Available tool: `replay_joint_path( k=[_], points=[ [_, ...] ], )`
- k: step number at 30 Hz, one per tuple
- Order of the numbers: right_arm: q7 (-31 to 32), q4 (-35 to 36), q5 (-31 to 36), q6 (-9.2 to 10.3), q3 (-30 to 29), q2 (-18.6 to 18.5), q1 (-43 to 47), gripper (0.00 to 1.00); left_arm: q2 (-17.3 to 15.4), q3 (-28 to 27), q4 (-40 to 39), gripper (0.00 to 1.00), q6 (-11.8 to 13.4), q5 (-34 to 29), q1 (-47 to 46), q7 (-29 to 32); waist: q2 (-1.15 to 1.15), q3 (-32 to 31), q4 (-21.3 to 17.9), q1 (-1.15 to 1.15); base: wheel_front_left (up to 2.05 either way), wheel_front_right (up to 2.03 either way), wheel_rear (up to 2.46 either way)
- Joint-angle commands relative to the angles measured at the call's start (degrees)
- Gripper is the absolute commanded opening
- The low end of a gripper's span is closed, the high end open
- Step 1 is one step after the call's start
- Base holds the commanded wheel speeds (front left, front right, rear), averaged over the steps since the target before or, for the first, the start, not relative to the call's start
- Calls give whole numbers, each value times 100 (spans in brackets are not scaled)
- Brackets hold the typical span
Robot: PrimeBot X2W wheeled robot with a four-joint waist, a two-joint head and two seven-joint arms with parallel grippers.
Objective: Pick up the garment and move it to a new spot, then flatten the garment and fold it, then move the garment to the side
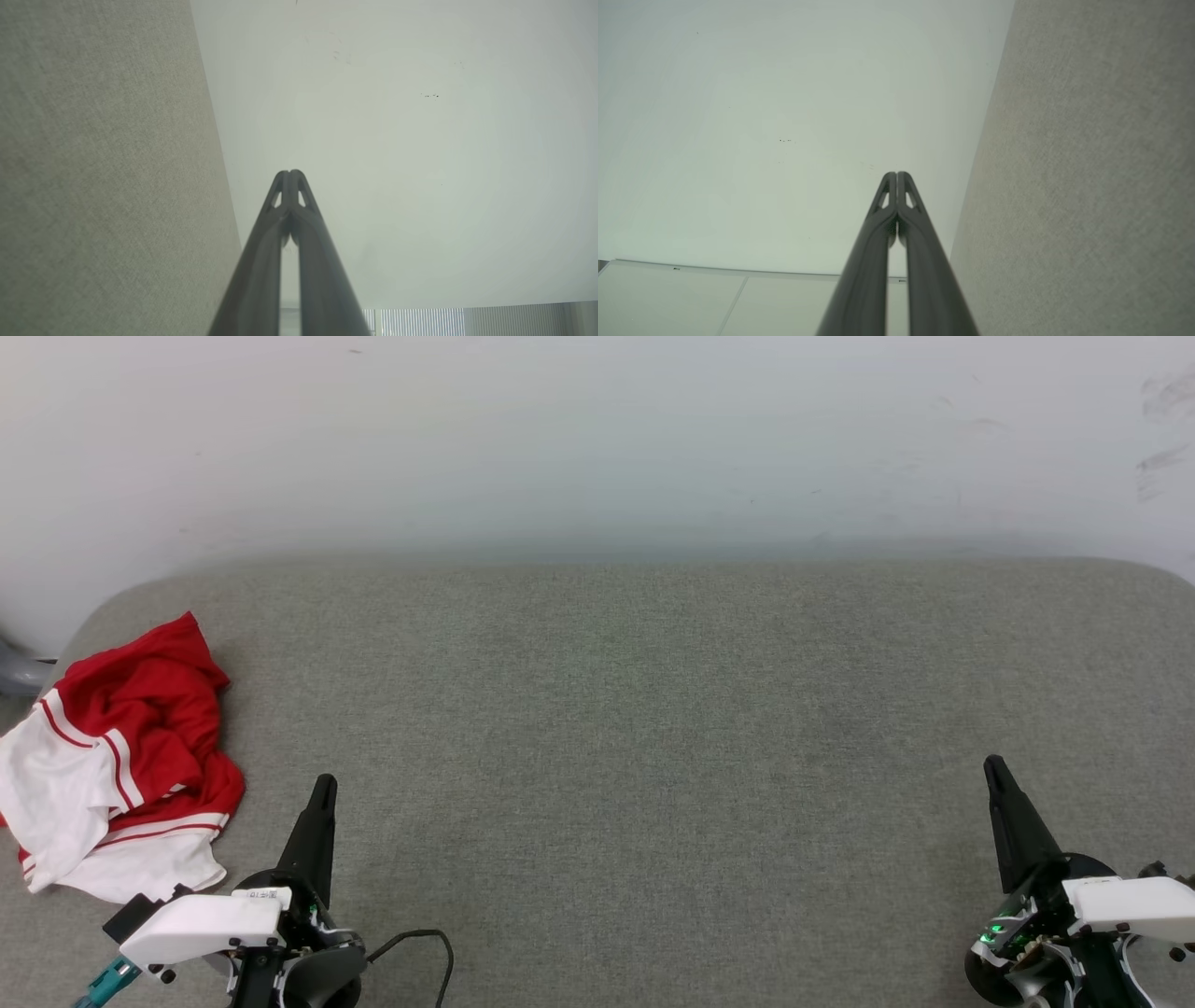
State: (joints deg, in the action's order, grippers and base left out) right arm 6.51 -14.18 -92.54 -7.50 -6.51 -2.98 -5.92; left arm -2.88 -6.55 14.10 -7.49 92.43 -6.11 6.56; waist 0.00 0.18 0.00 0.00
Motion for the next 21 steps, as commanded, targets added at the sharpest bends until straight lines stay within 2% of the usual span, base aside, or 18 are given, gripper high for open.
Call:
replay_joint_path(
  k=[1,10,11,21],
  points=[
    [-3,-4,27,2,3,17,-76,0,13,-14,-7,0,-16,-2,-31,10,0,0,0,0,0,0,0],
    [-3,-4,26,2,4,17,-76,0,13,-14,-7,0,-16,-2,-31,10,0,0,0,0,0,0,0],
    [-1,-12,-1,0,-1,1,9,100,0,6,17,100,0,0,5,0,0,0,0,0,0,0,0],
    [-190,234,82,1,140,3,193,100,6,298,-148,100,1,-20,65,-211,0,0,-1,0,0,0,0]
  ],
)
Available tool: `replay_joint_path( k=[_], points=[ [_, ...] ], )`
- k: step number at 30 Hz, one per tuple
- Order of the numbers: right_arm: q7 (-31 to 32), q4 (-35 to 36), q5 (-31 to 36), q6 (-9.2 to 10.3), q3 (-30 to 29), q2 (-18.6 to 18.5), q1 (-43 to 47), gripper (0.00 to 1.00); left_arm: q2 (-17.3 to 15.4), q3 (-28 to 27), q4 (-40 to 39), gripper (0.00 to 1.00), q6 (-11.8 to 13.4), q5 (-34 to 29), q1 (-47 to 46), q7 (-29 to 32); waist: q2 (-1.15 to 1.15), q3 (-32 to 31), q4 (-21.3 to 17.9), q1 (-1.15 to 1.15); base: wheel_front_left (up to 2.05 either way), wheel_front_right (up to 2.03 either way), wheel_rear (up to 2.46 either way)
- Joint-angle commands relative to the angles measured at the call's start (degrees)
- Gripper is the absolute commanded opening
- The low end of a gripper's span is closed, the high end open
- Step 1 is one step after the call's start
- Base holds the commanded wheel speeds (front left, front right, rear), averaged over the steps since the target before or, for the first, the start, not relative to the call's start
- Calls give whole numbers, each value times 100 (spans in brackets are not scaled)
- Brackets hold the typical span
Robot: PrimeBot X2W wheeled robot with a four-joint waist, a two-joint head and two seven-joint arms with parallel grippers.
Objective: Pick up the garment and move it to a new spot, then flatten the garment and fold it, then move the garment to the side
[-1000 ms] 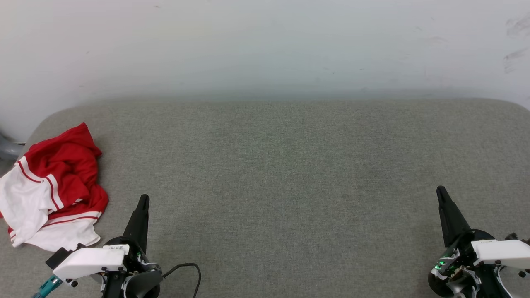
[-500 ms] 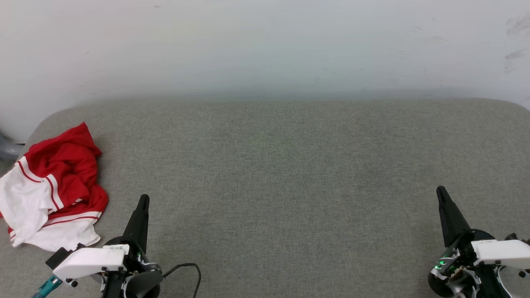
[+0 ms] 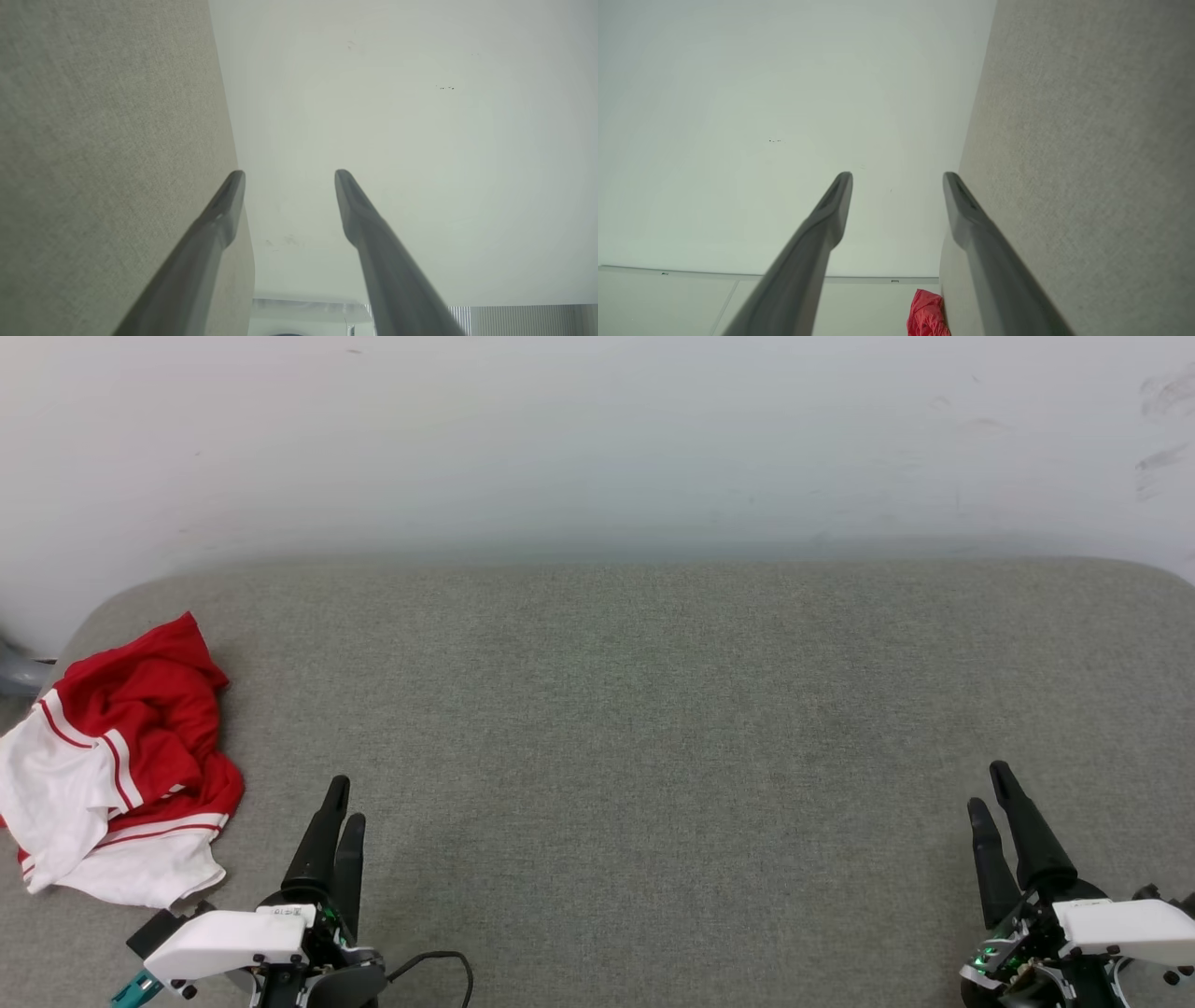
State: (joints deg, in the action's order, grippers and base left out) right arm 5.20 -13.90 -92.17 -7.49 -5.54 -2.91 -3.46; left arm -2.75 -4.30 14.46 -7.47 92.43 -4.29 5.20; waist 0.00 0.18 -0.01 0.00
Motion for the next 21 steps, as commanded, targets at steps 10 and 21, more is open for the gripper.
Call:
replay_joint_path(
  k=[10,21],
  points=[
    [-303,548,177,0,213,-47,58,100,-26,295,-478,100,-2,-347,-86,-347,0,-5,4,0,0,0,0],
    [-612,701,1042,0,237,-110,157,100,-12,257,-872,100,-2,-1496,1,-612,0,-19,15,0,0,0,0]
  ],
)
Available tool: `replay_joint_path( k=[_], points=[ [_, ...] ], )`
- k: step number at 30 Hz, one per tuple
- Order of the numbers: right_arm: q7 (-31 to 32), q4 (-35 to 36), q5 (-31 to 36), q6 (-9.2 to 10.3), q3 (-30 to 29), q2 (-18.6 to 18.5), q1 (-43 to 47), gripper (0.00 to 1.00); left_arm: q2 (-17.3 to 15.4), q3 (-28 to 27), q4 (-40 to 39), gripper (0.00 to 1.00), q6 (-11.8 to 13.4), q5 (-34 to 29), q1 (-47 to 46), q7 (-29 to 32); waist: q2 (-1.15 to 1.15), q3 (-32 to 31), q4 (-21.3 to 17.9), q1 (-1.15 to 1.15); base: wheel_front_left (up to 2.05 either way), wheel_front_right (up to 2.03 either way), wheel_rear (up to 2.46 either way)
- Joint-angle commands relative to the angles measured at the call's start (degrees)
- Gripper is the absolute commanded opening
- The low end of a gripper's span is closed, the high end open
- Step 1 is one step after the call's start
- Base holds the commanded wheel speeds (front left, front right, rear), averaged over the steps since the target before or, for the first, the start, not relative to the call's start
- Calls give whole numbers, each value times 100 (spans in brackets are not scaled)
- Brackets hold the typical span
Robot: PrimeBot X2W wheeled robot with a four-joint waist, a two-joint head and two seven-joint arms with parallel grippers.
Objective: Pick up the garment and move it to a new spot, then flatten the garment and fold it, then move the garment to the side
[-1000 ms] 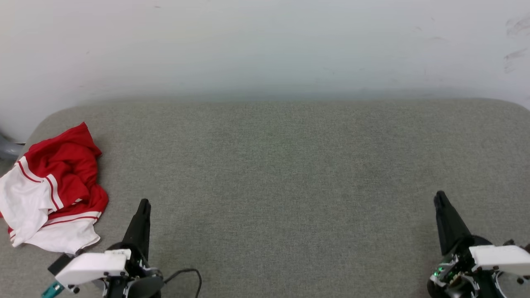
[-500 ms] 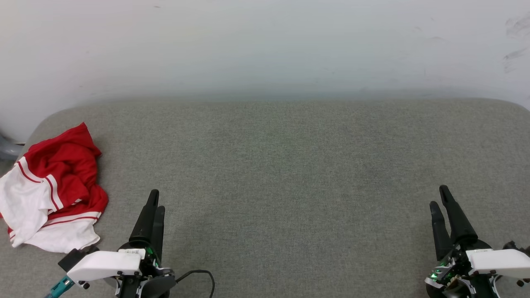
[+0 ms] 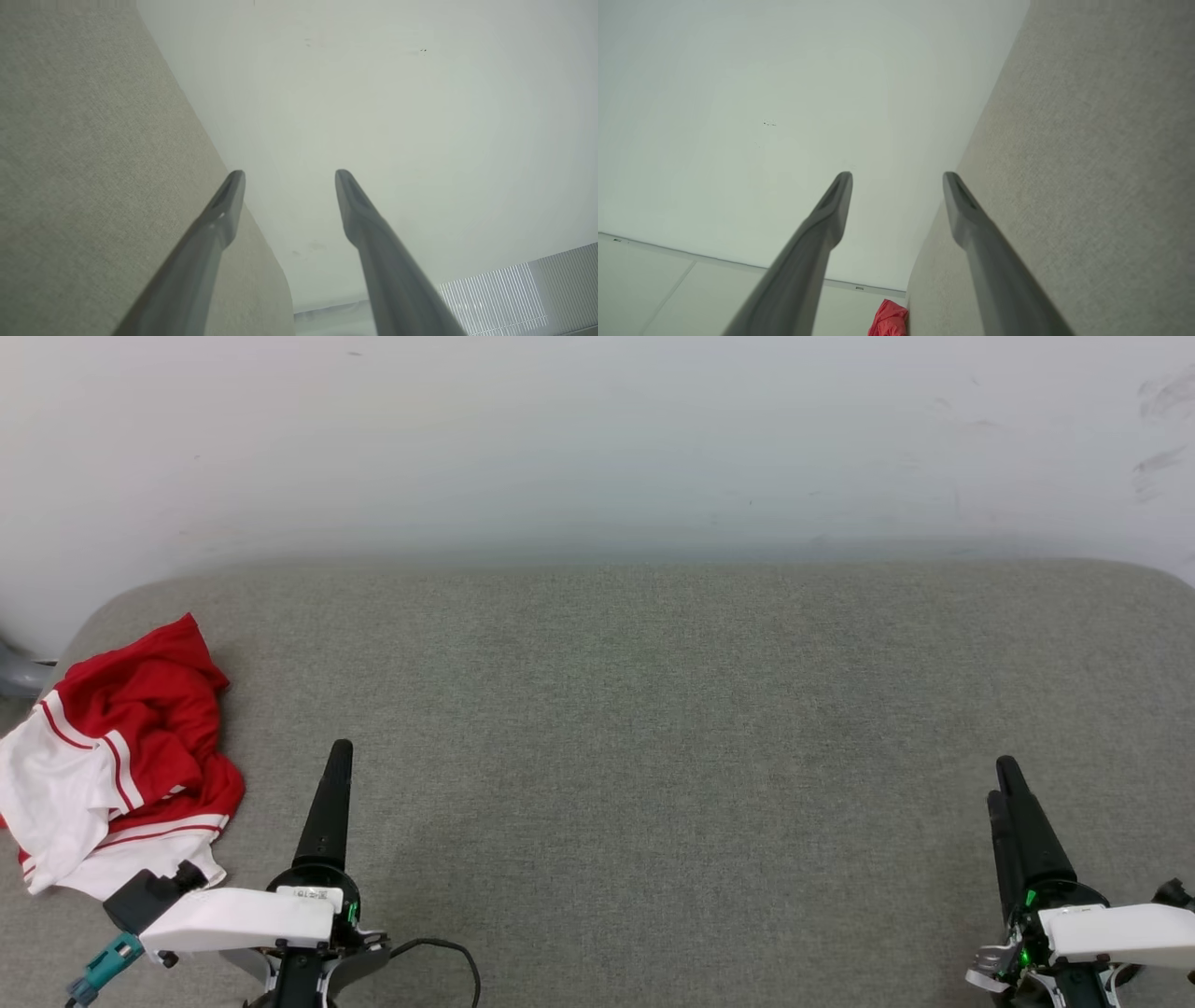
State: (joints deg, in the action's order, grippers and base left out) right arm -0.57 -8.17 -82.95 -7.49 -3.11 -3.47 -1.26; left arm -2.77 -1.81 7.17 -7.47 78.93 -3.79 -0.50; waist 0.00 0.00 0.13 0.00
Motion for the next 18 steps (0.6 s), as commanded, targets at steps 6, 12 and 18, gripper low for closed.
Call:
replay_joint_path(
  k=[6,12,18],
  points=[
    [-168,264,853,0,-94,-5,-35,100,-9,75,-332,100,-2,-983,-18,-173,0,0,5,0,0,0,0],
    [-292,389,2004,0,-143,9,-11,100,-10,119,-449,100,-2,-1868,36,-298,0,-4,1,0,0,0,0],
    [-409,486,3091,0,-104,26,46,100,-10,149,-519,100,-2,-2764,90,-412,0,-7,4,0,0,0,0]
  ],
)
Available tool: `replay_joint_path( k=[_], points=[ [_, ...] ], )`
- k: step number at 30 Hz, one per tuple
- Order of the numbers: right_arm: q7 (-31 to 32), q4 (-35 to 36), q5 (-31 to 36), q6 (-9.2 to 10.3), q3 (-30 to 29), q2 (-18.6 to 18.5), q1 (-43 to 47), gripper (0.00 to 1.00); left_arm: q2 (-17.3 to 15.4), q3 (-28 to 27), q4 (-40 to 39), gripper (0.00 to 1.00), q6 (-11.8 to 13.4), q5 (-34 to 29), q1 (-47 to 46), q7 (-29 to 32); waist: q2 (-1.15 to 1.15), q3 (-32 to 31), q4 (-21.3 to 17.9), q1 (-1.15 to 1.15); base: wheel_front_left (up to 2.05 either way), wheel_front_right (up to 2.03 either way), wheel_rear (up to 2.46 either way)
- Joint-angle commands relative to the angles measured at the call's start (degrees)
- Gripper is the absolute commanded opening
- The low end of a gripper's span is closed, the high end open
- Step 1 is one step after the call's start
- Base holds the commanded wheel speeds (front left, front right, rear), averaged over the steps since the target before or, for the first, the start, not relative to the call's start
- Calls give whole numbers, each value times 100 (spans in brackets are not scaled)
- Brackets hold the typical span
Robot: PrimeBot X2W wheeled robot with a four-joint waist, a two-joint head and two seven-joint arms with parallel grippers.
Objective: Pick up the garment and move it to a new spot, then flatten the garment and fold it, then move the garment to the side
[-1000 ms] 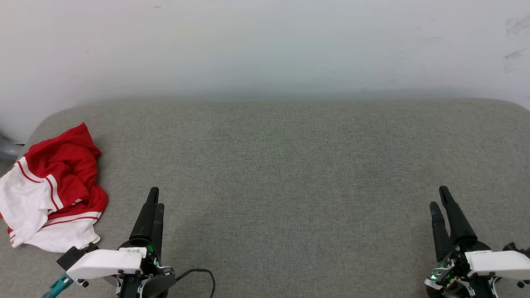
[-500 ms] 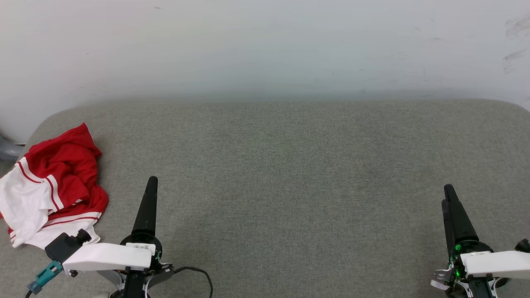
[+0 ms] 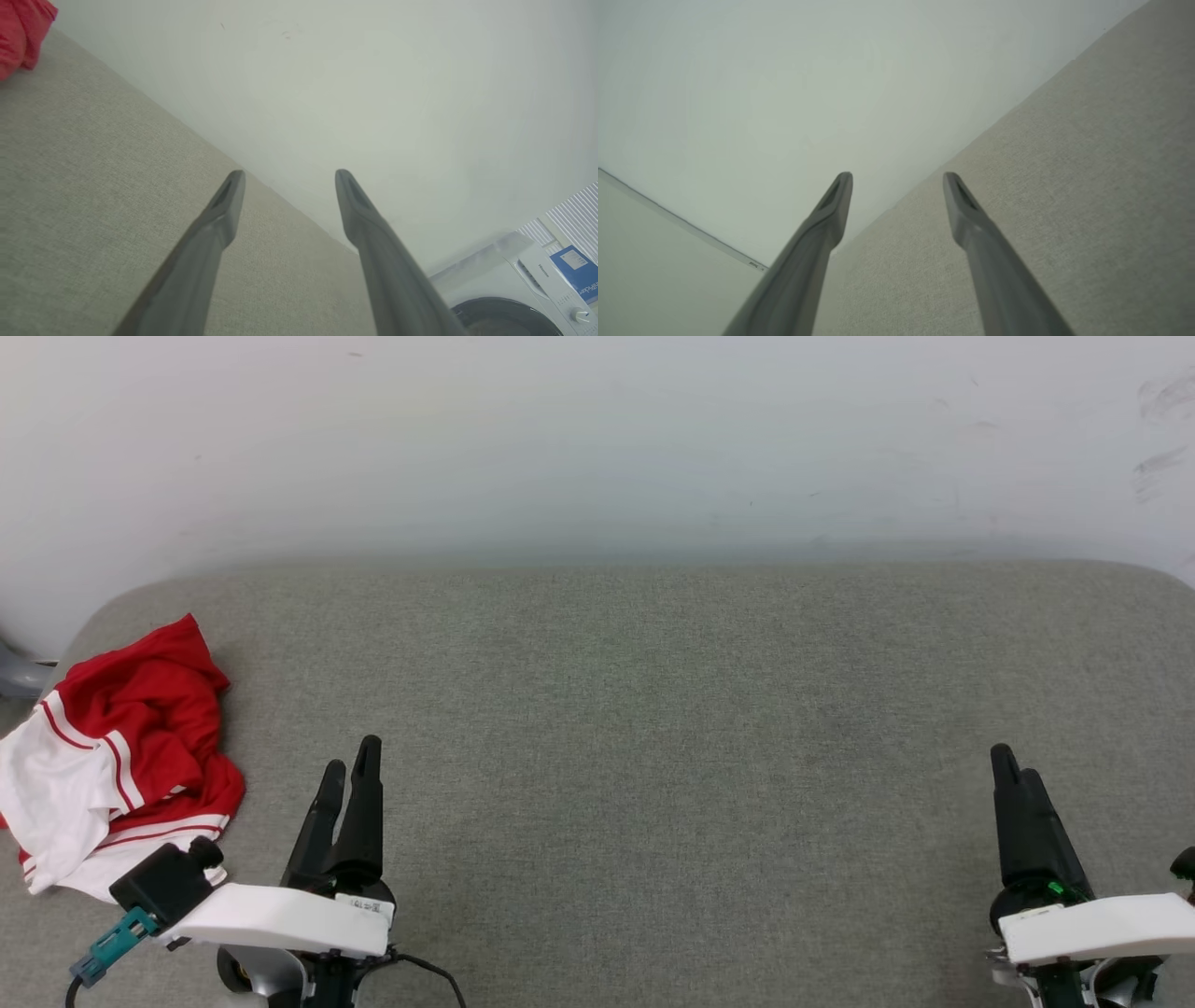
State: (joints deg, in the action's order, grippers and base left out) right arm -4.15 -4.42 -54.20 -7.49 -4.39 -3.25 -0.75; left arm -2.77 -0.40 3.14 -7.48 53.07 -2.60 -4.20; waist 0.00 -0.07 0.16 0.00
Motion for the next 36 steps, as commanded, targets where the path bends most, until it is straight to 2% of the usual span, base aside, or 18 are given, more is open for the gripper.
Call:
replay_joint_path(
  k=[1,7,19,36],
  points=[
    [-69,130,417,0,36,6,14,100,-10,7,-131,100,-1,-306,-20,-64,0,-1,1,0,0,0,0],
    [-61,240,1375,0,103,15,62,100,-32,66,-156,100,-1,-1034,24,-174,0,-3,1,0,0,0,0],
    [89,449,2561,0,188,-13,122,100,-184,128,-48,100,51,-2241,58,-375,0,-17,5,0,0,0,0],
    [290,733,3824,0,140,-1,222,100,-326,275,68,100,245,-3256,93,-623,0,-20,26,0,0,0,0]
  ],
)
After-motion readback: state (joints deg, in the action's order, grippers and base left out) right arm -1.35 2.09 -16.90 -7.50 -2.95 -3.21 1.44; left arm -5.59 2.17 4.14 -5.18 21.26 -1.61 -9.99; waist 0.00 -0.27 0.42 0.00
